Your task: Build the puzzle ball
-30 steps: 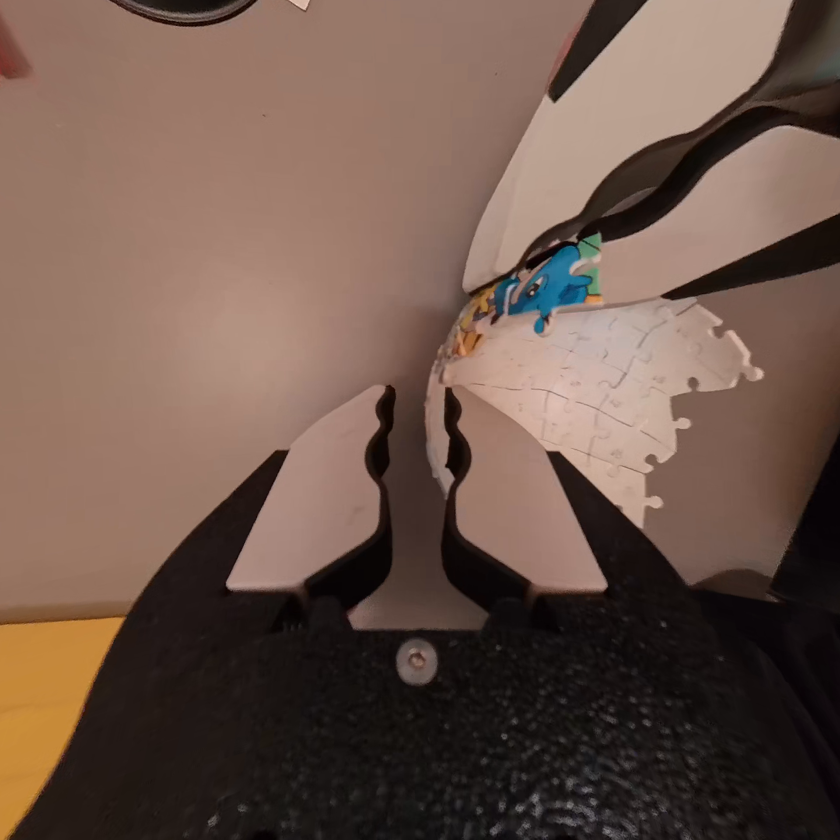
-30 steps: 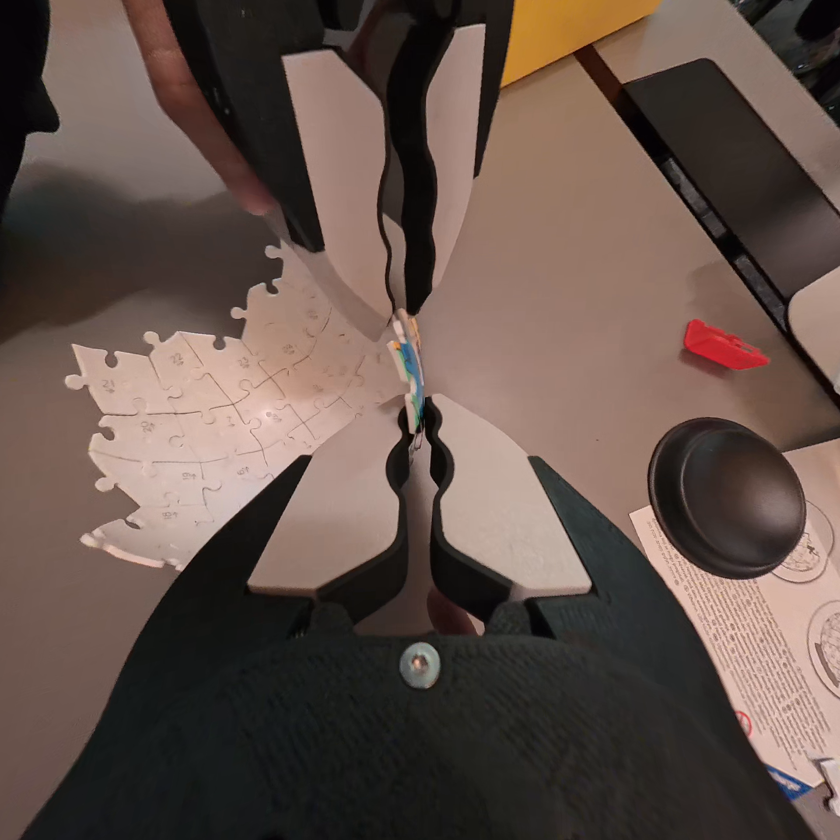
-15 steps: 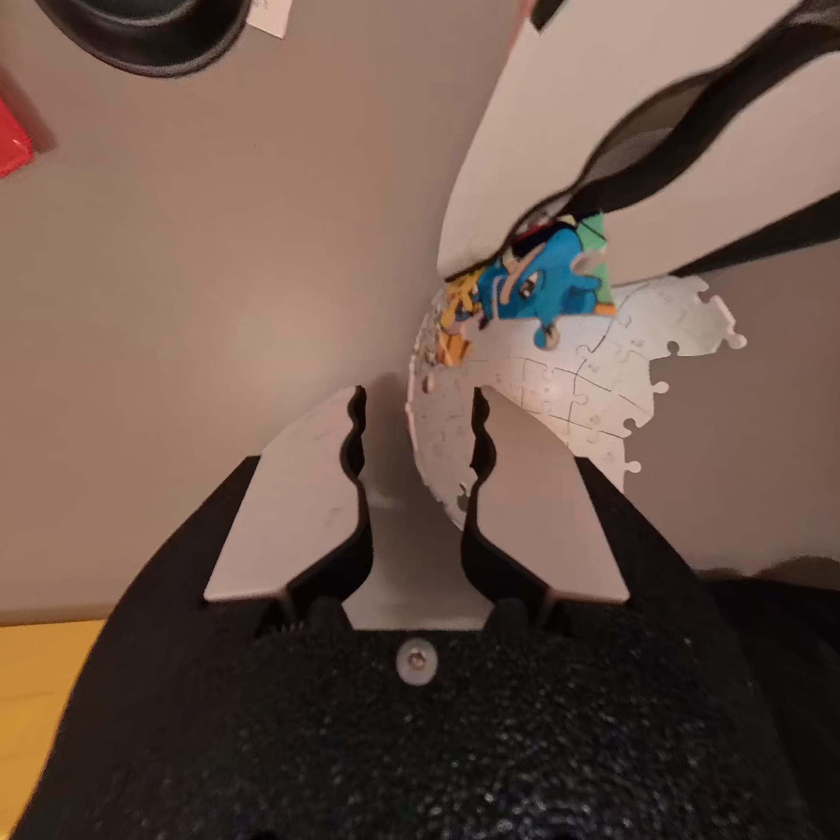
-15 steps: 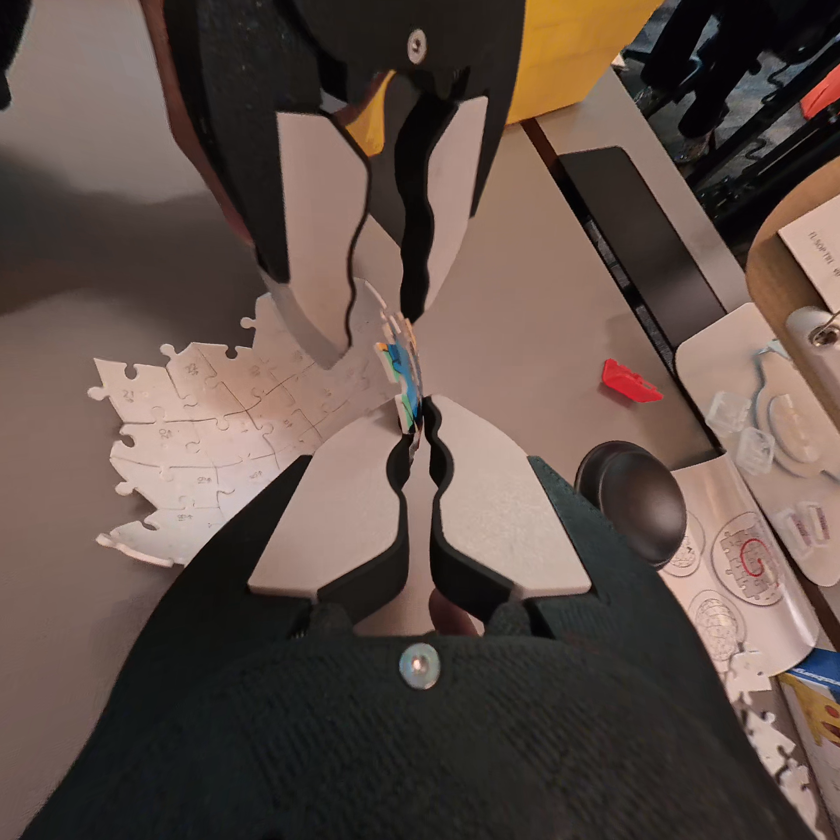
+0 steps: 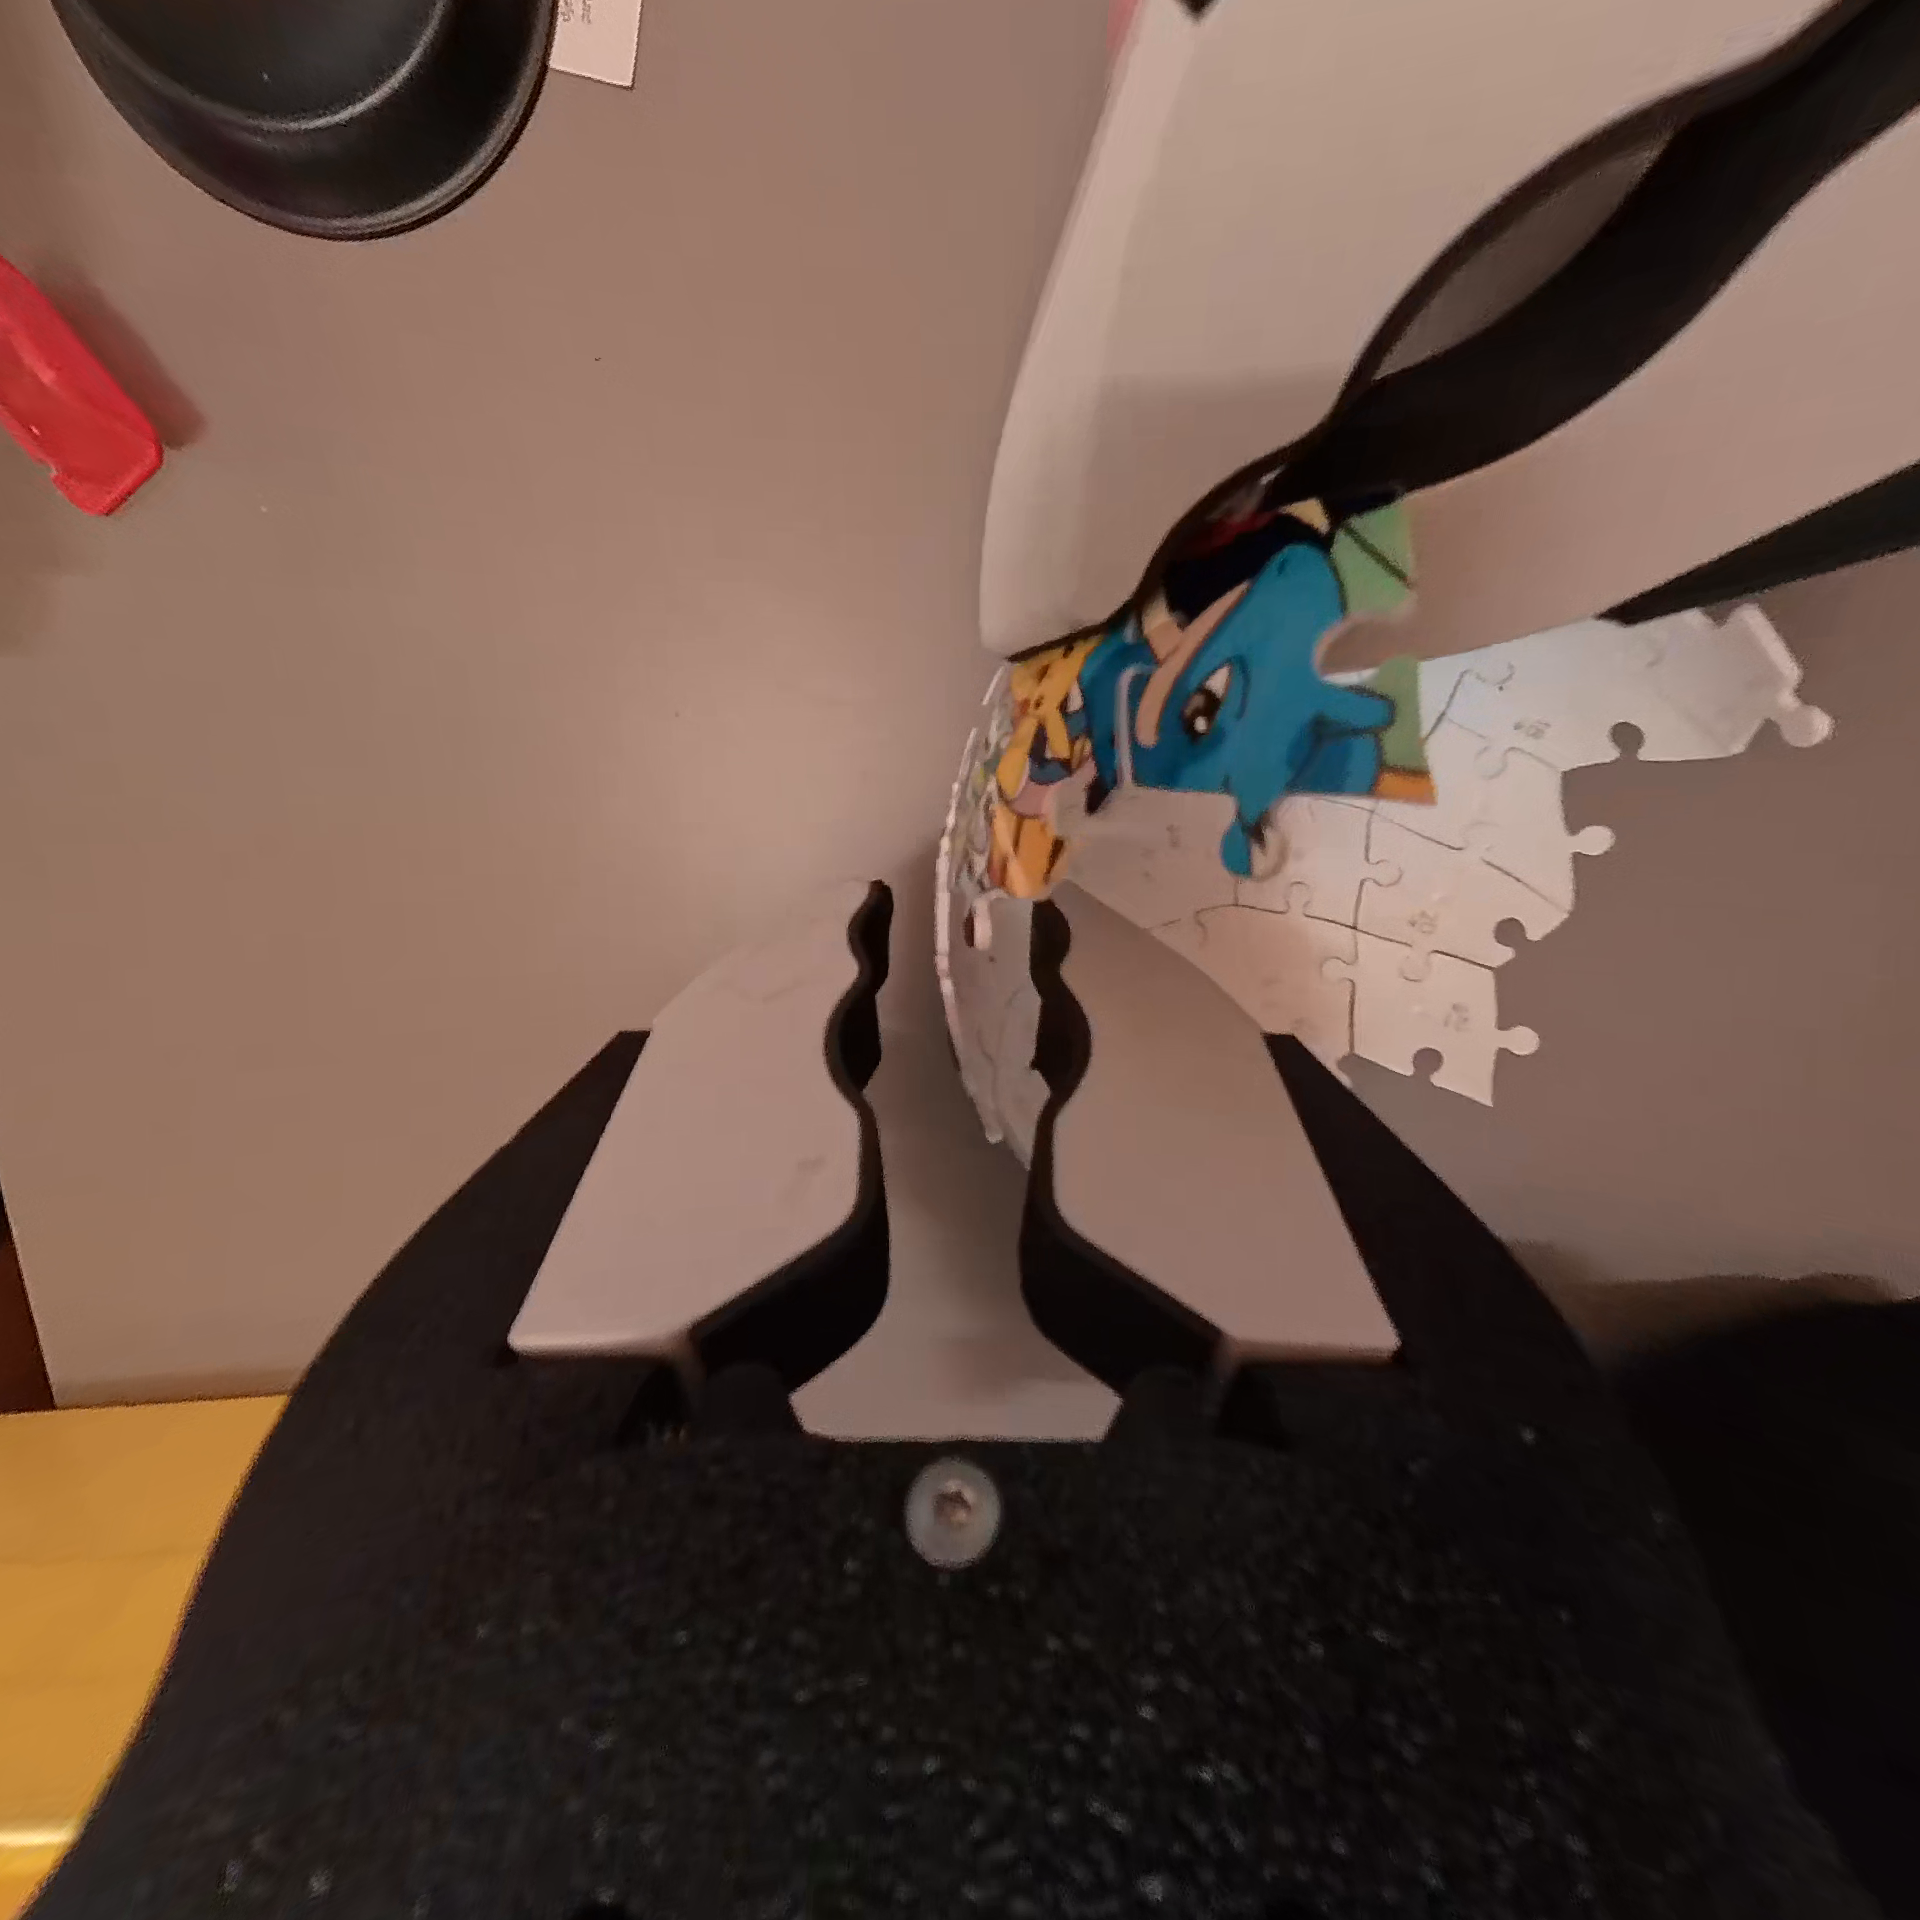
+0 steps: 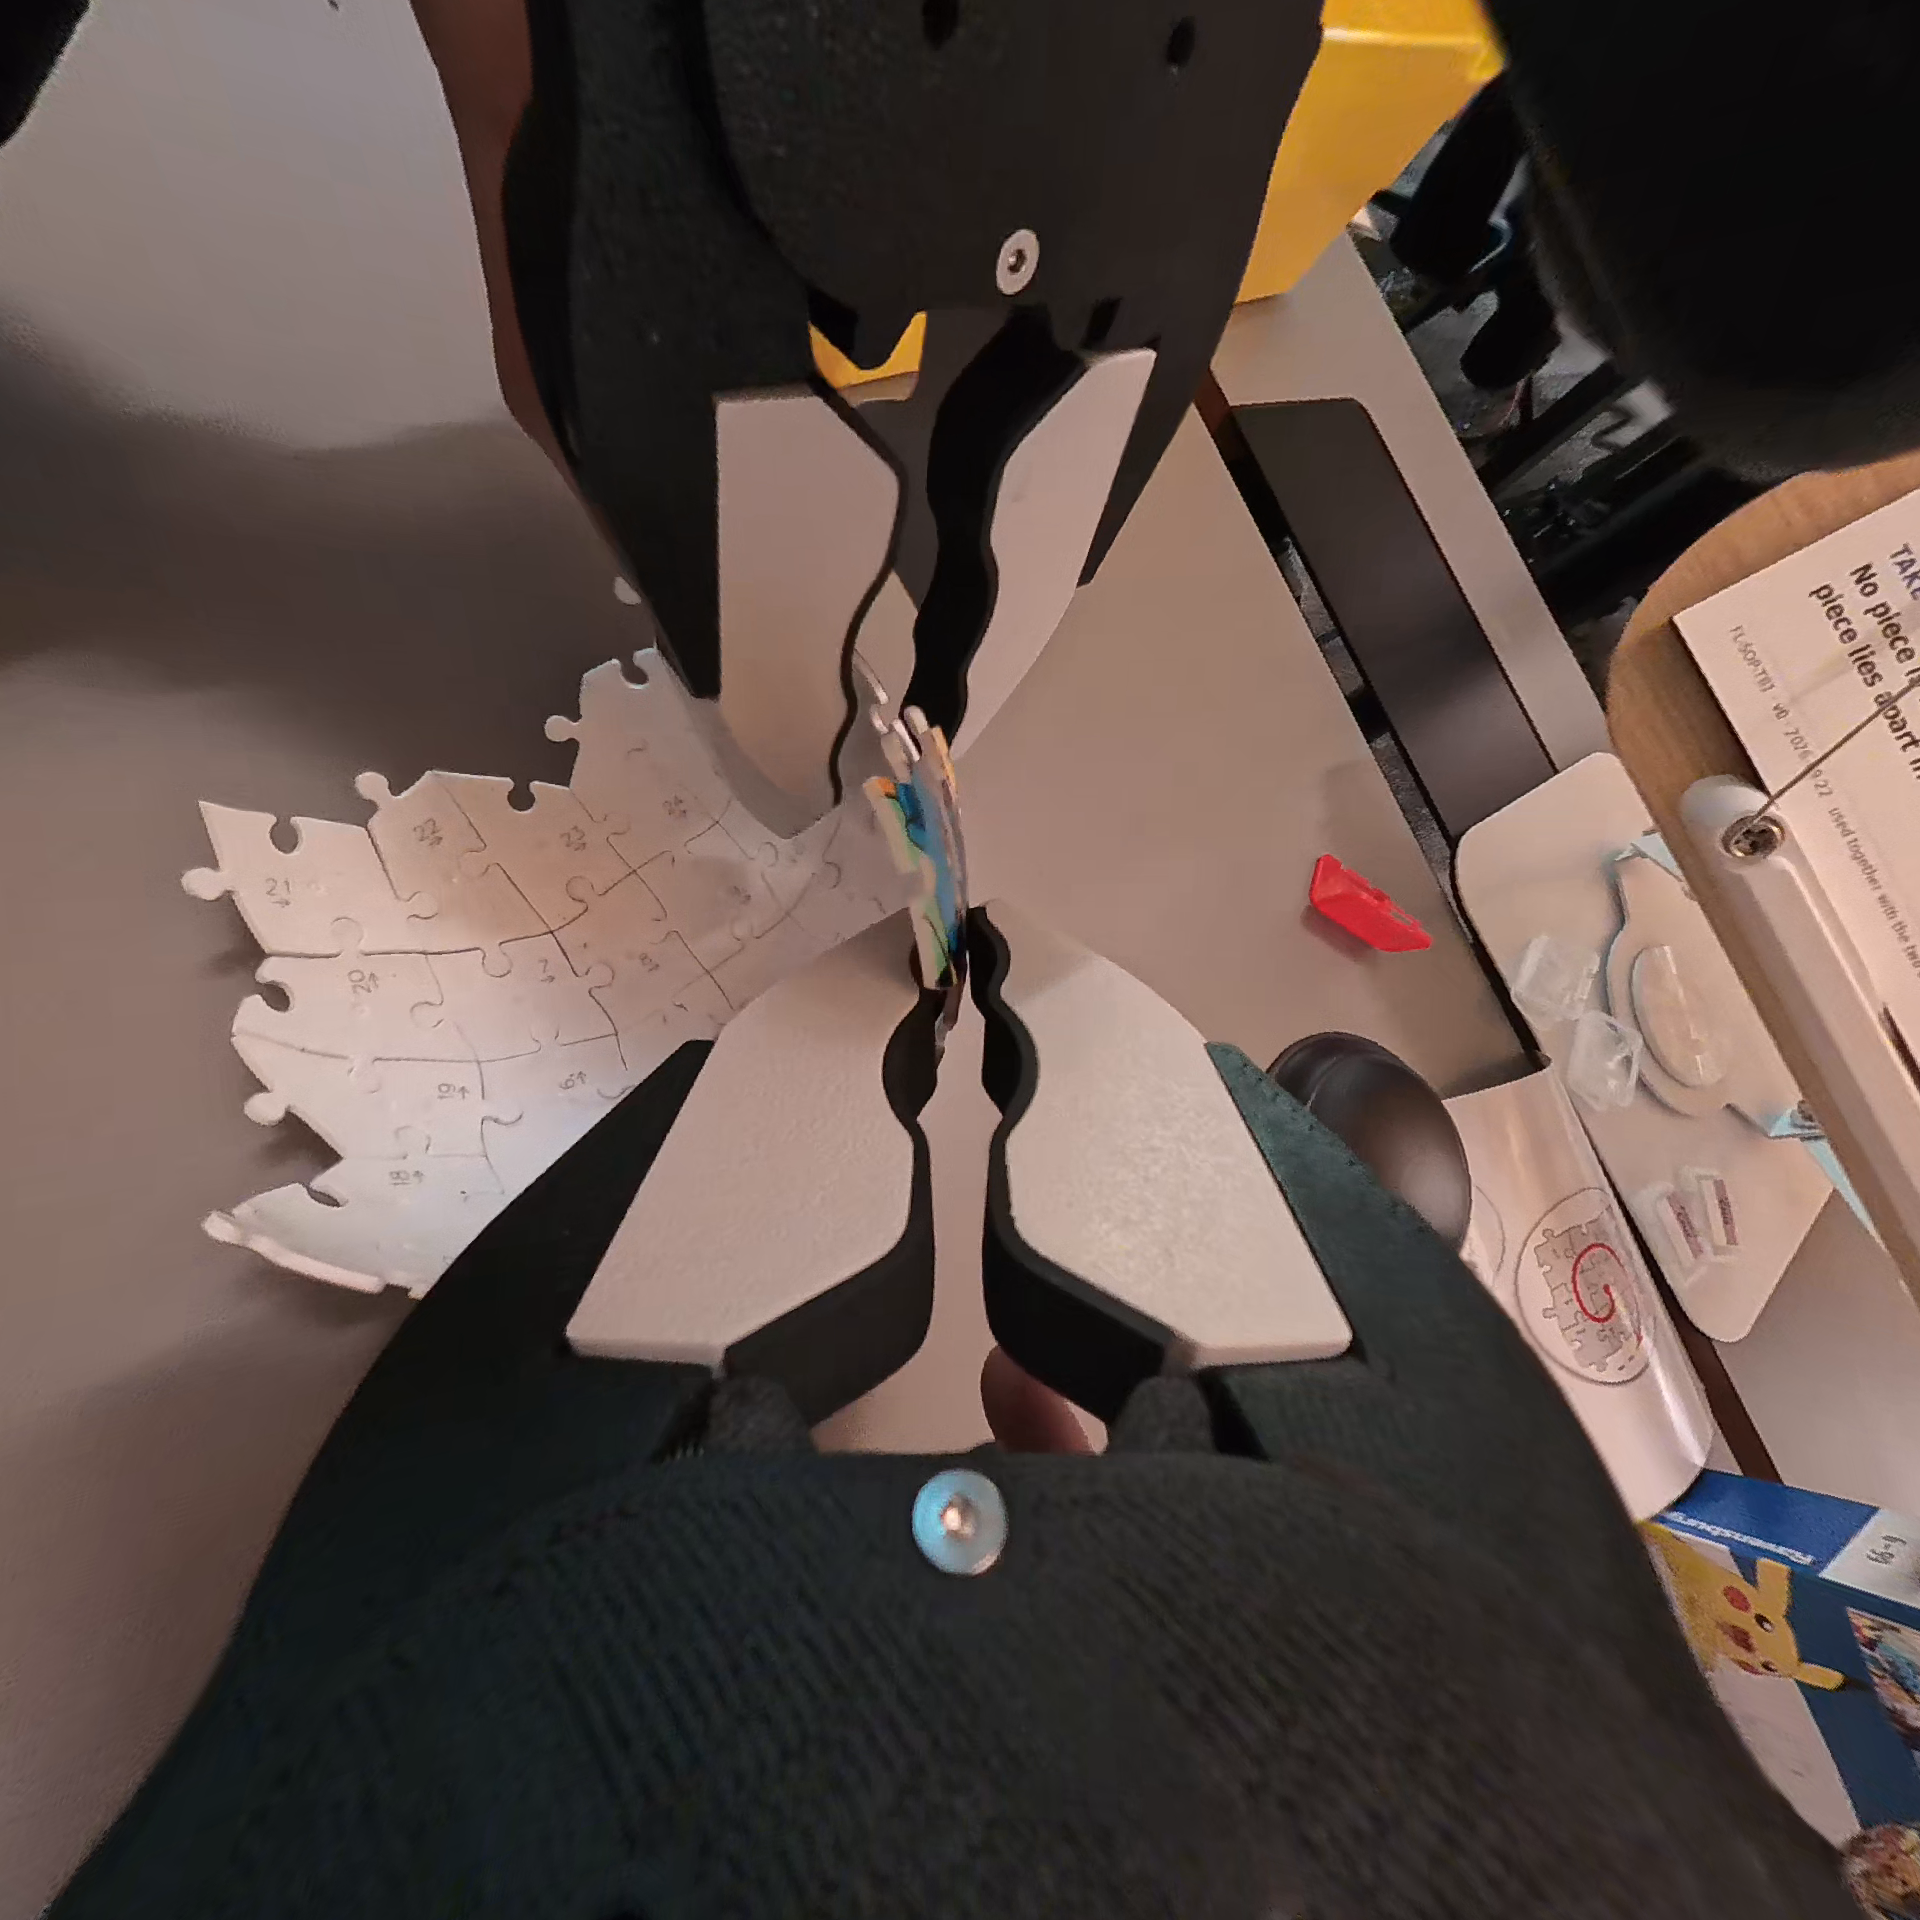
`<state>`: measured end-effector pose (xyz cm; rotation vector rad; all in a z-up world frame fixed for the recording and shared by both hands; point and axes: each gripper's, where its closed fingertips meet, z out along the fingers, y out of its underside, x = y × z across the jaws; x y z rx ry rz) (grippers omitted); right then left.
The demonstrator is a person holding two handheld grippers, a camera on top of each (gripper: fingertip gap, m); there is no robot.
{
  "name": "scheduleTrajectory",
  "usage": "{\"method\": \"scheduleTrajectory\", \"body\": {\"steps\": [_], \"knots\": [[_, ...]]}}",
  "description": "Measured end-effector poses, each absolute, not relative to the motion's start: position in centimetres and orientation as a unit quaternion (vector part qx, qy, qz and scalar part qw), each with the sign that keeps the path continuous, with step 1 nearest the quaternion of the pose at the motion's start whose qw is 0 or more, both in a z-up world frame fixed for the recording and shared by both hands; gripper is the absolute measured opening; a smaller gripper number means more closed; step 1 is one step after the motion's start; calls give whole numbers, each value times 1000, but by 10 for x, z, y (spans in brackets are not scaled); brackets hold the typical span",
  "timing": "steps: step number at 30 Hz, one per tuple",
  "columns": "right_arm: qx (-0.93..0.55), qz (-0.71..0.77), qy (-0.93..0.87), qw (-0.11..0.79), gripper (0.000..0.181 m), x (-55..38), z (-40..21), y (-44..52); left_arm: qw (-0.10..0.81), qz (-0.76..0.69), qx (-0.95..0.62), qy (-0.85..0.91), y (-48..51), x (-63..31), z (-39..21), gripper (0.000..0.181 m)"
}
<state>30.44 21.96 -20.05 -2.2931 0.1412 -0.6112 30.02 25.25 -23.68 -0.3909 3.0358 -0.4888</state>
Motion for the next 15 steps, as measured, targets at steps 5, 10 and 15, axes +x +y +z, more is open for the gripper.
{"method": "scheduleTrajectory", "body": {"steps": [5, 10, 15], "knots": [[-891, -269, 37, 363, 3, 302, -197, 223, 21, -147, -168, 974, 253, 298, -230, 23], [-889, -289, 28, 355, 4, 300, -195, 224, 23, -138, -216, 966, 252, 299, -227, 20], [-888, -289, 34, 355, 4, 302, -196, 224, 24, -135, -220, 966, 251, 299, -228, 12]]}}
